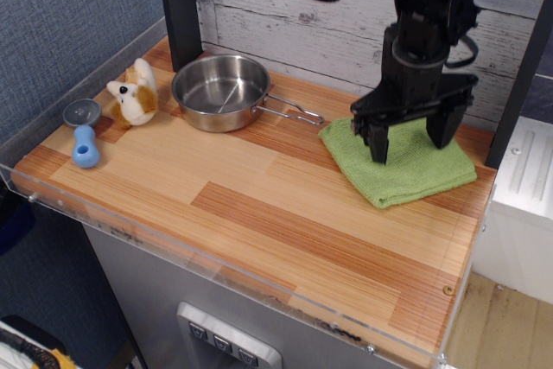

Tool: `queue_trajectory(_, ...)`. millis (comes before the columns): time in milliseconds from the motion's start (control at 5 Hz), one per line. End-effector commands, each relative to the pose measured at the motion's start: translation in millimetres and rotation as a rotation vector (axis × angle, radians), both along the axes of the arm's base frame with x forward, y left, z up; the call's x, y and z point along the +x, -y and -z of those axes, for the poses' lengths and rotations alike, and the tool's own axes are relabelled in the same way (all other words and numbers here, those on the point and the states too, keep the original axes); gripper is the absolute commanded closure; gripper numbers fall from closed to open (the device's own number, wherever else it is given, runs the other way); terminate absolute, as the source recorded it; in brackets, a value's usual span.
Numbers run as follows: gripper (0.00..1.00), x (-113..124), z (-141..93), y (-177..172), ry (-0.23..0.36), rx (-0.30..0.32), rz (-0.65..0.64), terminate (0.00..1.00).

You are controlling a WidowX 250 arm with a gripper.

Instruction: Move the green cloth to the far edge of the table

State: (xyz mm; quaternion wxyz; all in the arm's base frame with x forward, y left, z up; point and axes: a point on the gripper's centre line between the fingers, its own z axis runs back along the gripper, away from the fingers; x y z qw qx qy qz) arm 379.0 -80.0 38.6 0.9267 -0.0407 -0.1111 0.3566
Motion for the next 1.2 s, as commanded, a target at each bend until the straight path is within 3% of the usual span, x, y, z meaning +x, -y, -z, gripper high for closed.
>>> queue_trajectory(0, 0.0, 9.7, -69.4, -8.1, 0.159, -0.025, -0.045, 0.0)
queue_trajectory(400, 0.0, -5.6, -115.0, -7.6, 0.204, -0.034, -0.07, 0.0)
queue_trajectory(600, 0.0, -20.0, -140.9, -6.8, 0.221, -0.066, -0.08, 0.0)
queue_trajectory(1000, 0.0, -20.0, -140.9, -6.8, 0.221, -0.066, -0.08, 0.0)
